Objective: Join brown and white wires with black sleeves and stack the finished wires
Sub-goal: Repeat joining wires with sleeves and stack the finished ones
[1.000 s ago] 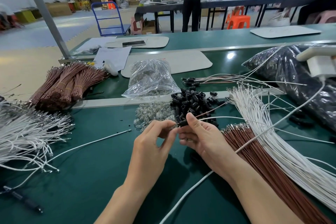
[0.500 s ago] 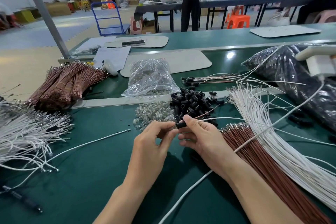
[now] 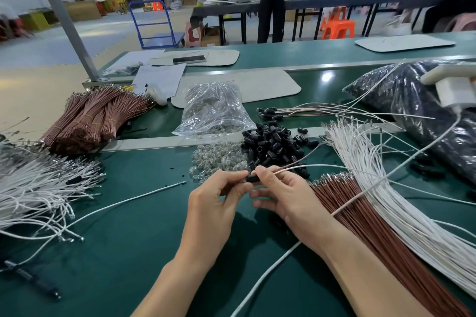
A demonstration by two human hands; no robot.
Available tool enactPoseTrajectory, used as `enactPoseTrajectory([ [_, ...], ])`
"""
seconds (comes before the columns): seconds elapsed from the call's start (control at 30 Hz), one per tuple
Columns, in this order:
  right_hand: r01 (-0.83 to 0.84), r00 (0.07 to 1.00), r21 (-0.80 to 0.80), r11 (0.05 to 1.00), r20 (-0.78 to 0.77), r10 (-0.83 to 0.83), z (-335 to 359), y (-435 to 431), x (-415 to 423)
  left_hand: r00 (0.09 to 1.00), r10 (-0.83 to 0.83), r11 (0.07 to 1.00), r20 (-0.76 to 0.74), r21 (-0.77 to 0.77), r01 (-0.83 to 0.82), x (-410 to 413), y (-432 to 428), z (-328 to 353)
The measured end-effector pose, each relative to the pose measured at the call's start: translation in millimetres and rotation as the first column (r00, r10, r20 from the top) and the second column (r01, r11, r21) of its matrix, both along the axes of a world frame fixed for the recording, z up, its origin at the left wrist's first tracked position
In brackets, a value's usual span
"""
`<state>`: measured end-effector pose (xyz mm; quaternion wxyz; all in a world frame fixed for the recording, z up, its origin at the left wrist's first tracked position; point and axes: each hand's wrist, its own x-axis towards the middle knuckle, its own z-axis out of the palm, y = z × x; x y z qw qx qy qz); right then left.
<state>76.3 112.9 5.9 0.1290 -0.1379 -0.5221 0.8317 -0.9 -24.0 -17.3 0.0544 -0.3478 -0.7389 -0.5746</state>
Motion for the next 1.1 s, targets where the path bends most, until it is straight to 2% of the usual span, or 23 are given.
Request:
enactPoseTrajectory([
  [0.13, 0.127, 0.992, -0.017, 0.992, -0.023, -0.127, -2.3, 3.1, 0.8, 0.999, 0.032, 0.999, 0.041, -0.043, -0.031, -2.2, -0.5, 1.9],
  [0.27, 0.175, 0.984, 0.019, 0.984, -0.010, -0.175, -5.1, 1.8, -0.6, 0.991, 0.037, 0.976, 0.131, -0.217, -0.007, -2.3, -1.7, 0.6],
  [0.37, 0.160, 0.987, 0.073, 0.984, -0.017, -0.159, -5.7, -0.3, -1.8, 0.996, 0.075, 0.927, 0.037, -0.370, -0.056, 0.9, 0.9, 3.5],
  [0.47, 0.146, 0.989, 0.052, 0.988, -0.035, -0.144, -5.9, 0.0, -1.4, 0.994, 0.107, 0.886, -0.031, -0.450, -0.109, 5.3, 2.6, 7.5],
  [0.57, 0.118, 0.992, 0.019, 0.993, -0.041, -0.117, -6.1, 0.2, -1.0, 0.991, 0.132, 0.875, -0.009, -0.468, -0.121, 7.8, 3.5, 9.4],
  [0.7, 0.091, 0.995, 0.027, 0.996, -0.051, -0.089, -4.6, -0.8, -1.1, 0.983, 0.184, 0.894, 0.024, -0.420, -0.157, 8.5, 5.0, 11.2],
  [0.87, 0.058, 0.997, 0.056, 0.997, -0.060, -0.055, -4.3, -1.4, -0.7, 0.973, 0.223, 0.868, -0.057, -0.443, -0.225, 8.2, 4.7, 9.3],
  [1.1, -0.008, 0.996, 0.064, 0.998, -0.083, 0.014, -9.1, 0.4, -2.1, 0.980, 0.187, 0.852, -0.069, -0.485, -0.197, 6.1, 2.5, 9.8],
])
